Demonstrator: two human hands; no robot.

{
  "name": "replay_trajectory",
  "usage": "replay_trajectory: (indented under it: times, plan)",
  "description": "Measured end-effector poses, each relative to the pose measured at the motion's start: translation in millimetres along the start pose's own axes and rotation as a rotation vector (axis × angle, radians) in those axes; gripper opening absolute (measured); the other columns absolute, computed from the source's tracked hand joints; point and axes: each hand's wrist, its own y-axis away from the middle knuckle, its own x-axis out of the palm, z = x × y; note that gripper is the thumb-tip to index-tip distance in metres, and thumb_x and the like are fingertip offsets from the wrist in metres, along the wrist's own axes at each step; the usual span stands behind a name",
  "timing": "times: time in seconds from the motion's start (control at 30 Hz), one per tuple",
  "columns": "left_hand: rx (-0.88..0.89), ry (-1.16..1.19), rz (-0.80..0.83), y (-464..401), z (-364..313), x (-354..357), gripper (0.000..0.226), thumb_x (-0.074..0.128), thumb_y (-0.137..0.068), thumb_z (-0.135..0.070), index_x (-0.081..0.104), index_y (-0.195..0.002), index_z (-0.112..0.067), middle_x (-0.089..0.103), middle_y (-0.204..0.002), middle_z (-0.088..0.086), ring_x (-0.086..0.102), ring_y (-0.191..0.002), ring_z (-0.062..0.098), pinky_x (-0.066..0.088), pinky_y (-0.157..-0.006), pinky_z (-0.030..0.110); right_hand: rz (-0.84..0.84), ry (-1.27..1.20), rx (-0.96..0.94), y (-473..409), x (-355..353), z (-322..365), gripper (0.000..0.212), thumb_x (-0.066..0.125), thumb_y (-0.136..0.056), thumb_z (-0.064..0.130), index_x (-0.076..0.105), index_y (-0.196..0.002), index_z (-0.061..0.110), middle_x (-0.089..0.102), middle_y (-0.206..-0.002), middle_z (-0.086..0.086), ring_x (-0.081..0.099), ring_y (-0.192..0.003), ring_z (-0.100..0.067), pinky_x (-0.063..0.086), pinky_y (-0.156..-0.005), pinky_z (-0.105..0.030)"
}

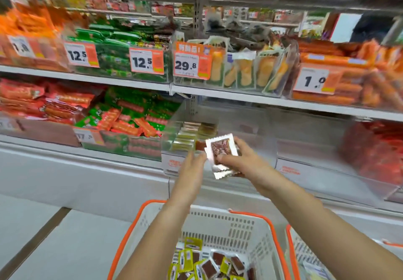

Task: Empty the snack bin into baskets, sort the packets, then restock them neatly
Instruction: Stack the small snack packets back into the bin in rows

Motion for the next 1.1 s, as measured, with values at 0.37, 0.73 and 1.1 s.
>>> replay_trajectory:
  times: [0.37, 0.73, 1.1]
  plan:
    - [-0.012, -0.105, -0.314, -99, 54, -54, 0.068, 0.047, -0.098, -0.032, 0.013, -0.152, -0.010, 0.021, -0.158, 0.007, 0.022, -0.144, 0.024, 0.020, -0.114, 0.036, 0.148, 0.996, 0.072, -145, -6, -31, 0.070, 0.073, -0.081, 0.022, 0.036, -0.140, 0.010, 0.047, -0.138, -0.008, 0.048, -0.122, -0.024, 0.039, -0.089, -0.025]
    - [-0.026, -0.111, -0.310, -110, 65, -48, 0.048, 0.047, -0.097, -0.030, 0.039, -0.142, -0.015, 0.047, -0.142, 0.007, 0.042, -0.129, 0.027, 0.034, -0.099, 0.034, 0.061, 1.054, 0.176, -191, 15, -64, 0.056, 0.077, -0.078, 0.026, 0.051, -0.123, 0.005, 0.059, -0.119, -0.012, 0.056, -0.107, -0.029, 0.043, -0.081, -0.030]
    - [-0.073, -0.086, -0.270, -112, 72, -51, 0.050, 0.047, -0.096, -0.036, 0.039, -0.142, -0.017, 0.048, -0.141, 0.008, 0.043, -0.129, 0.028, 0.036, -0.107, 0.043, 0.003, 0.621, 0.448, -202, 32, -64, 0.043, 0.071, -0.084, 0.015, 0.051, -0.120, 0.003, 0.051, -0.119, -0.011, 0.052, -0.103, -0.024, 0.050, -0.090, -0.029]
